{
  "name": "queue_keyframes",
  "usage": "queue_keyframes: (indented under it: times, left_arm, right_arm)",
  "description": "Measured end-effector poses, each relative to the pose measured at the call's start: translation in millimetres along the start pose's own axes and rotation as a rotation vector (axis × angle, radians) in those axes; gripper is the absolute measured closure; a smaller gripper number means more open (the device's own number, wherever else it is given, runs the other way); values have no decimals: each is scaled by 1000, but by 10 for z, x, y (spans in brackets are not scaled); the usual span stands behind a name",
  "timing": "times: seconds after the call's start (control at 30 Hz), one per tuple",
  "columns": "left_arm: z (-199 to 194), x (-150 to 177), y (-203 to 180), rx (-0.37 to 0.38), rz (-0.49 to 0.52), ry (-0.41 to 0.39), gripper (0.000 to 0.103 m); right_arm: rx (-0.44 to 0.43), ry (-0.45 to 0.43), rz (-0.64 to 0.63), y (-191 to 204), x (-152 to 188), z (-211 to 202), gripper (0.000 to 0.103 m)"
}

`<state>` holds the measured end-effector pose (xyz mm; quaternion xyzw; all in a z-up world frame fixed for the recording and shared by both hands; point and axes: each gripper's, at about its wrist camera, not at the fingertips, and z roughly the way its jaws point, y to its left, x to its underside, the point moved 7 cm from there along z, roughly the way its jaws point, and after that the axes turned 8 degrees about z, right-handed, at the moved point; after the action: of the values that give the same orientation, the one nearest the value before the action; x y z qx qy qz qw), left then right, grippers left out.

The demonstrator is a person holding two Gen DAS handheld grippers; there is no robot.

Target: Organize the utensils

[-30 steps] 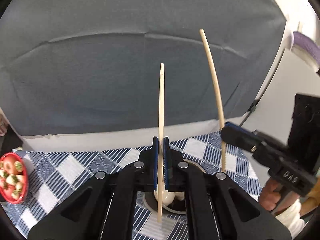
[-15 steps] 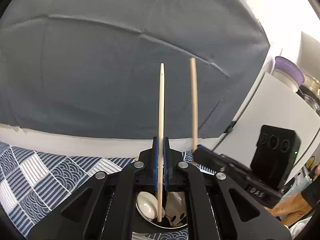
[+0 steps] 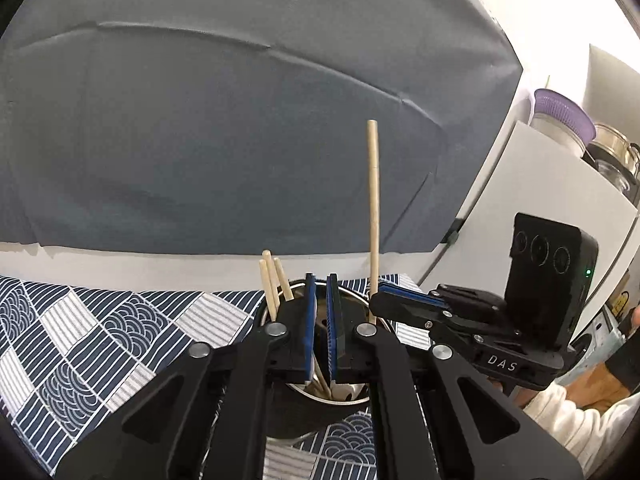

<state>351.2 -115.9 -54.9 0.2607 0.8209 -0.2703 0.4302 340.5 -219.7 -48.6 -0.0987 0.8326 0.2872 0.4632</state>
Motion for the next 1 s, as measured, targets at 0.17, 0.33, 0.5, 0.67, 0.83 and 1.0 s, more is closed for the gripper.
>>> queue_keyframes:
  times: [0.17,0.33,0.5,0.67,0.83,1.0]
  left_arm:
    - [-158,-45,-34,-44,56,9,71]
    - [-387,-108,40,-136,86,-27,17]
    - [-604,-89,196,-213,57,-21,6]
    - [-847,-7,299,-243,26,-3,6]
    - [-1105,151,347,-253,-4,28,6]
    - [-1449,379,348,-237,-26,43,6]
  right_arm:
    - [60,0,-29,94,-23,-69,96]
    - [180,-36,-35,87,-26,-236,21]
    - [296,-65,-40,159,-41,-417,13]
    - [388,-91,-32,280,-32,-625,8]
    - [519,-80,-32,494,78,-793,8]
    - [546,-76,31,866,270,-900,8]
